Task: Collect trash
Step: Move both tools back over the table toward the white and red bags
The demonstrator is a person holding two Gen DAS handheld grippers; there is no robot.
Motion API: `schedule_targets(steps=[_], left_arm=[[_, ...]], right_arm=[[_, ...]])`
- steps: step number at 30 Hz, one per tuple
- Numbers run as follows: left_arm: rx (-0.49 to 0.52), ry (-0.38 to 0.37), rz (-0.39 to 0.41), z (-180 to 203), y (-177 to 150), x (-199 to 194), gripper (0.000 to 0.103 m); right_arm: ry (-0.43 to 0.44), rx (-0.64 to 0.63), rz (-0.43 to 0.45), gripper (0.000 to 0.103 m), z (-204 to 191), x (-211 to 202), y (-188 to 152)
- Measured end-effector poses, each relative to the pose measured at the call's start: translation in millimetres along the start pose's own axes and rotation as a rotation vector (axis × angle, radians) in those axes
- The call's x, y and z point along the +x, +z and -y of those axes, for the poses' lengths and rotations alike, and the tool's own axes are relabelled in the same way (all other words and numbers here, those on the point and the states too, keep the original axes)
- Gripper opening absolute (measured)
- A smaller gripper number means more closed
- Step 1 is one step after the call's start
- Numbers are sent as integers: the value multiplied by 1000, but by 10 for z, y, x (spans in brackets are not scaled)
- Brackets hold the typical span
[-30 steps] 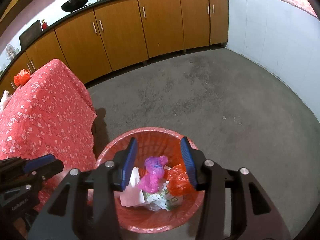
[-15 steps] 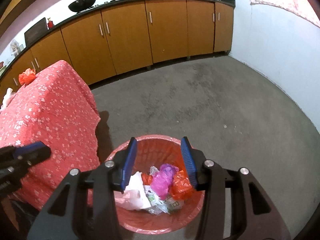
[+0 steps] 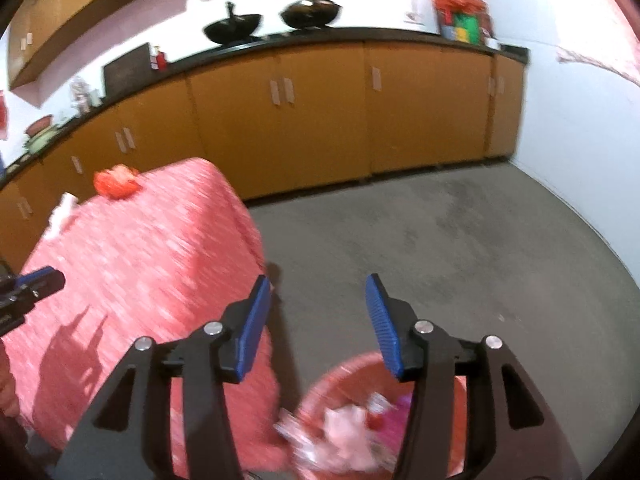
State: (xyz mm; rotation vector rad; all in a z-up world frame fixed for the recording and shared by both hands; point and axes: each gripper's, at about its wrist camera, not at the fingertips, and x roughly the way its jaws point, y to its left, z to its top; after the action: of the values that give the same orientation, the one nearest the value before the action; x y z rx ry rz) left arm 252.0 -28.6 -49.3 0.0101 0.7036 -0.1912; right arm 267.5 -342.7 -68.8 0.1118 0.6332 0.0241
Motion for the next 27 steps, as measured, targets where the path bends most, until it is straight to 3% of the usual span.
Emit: schedule_targets(steps=[5, 11, 16, 18, 21, 27], left_arm=[[-92, 185, 30, -1010, 130, -58, 45], [-164, 309, 46, -1830, 179, -56, 52], [-205, 357, 53, -2342, 332, 100, 60], [-204, 370, 62, -2473, 401, 148, 64], [-185, 382, 72, -2611, 500, 275, 68], [-193, 382, 61, -2836, 622, 508, 73]], right_arm=[[105, -58, 2, 51, -797, 276, 375], [194, -167, -3, 52, -1864, 702, 689], [221, -227, -47, 56, -2606, 1265, 932], [217, -240, -63, 64, -2844, 1498, 1018], [196, -270, -74, 71, -3097, 1793, 1127], [152, -309, -104, 76, -3443, 2294, 1275]])
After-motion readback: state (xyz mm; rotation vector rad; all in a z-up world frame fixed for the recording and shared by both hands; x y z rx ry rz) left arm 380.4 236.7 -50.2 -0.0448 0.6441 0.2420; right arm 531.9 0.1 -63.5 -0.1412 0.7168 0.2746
